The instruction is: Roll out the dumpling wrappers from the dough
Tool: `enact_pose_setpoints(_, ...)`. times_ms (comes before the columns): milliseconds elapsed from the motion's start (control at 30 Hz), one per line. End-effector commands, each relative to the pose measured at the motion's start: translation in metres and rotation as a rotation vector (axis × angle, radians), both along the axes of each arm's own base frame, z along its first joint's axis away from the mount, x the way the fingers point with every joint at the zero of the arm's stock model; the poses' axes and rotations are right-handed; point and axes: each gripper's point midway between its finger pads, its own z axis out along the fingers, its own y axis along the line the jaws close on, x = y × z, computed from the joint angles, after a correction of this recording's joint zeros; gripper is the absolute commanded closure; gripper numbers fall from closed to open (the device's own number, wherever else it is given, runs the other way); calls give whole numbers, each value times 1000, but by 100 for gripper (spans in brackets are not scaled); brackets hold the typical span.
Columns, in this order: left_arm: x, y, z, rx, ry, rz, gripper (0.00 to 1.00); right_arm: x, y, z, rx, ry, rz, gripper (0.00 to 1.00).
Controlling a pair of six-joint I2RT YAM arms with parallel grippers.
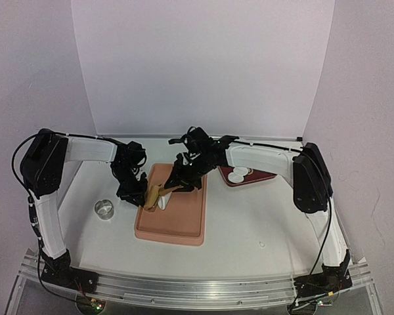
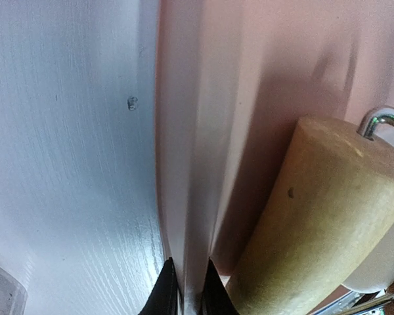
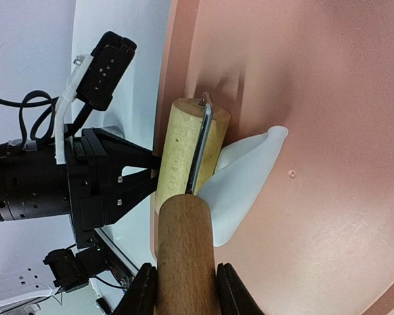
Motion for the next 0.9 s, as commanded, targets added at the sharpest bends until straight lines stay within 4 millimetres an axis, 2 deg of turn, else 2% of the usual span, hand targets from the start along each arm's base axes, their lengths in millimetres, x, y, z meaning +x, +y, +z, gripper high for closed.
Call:
enact_pose_setpoints(0,-19,15,-42,79,70,0,100,-24,-59,-44,-366,38,71,100)
enact_pose_setpoints(67,-19,16,-40,84,64,-6,100,-22,-35,21,-218,-12,75,100)
enact_pose_setpoints(167,-19,17,-40,84,61,-10,100,-30,-21,79,-99,-58,89,100)
enact_pose_setpoints(233,-20,17,-40,83,59,-11,100,-40,-18,108,-48,-77,92,100)
enact_pose_setpoints(267,-20,17,-40,83,58,-11,100,-42,-18,112,-42,-79,91,100)
enact_pose_setpoints(300,-21,18,-40,84,57,-12,100,-47,-17,125,-18,-81,86,100)
enact_pose_setpoints(367,-21,17,-39,82,55,-16,100,-49,-22,138,-11,-90,56,100)
enact_pose_setpoints(433,-22,18,-39,81,55,-17,100,-49,-33,148,-19,-98,5,100)
enact_pose_setpoints(533,-22,18,-38,77,53,-19,100,-51,-45,147,-45,-83,-41,100)
enact_pose_setpoints(700,-24,16,-37,70,46,-25,100,-47,-59,114,-162,-55,-101,100)
enact_pose_setpoints(867,-27,14,-37,72,46,-25,100,-35,-47,94,-195,-41,-113,100)
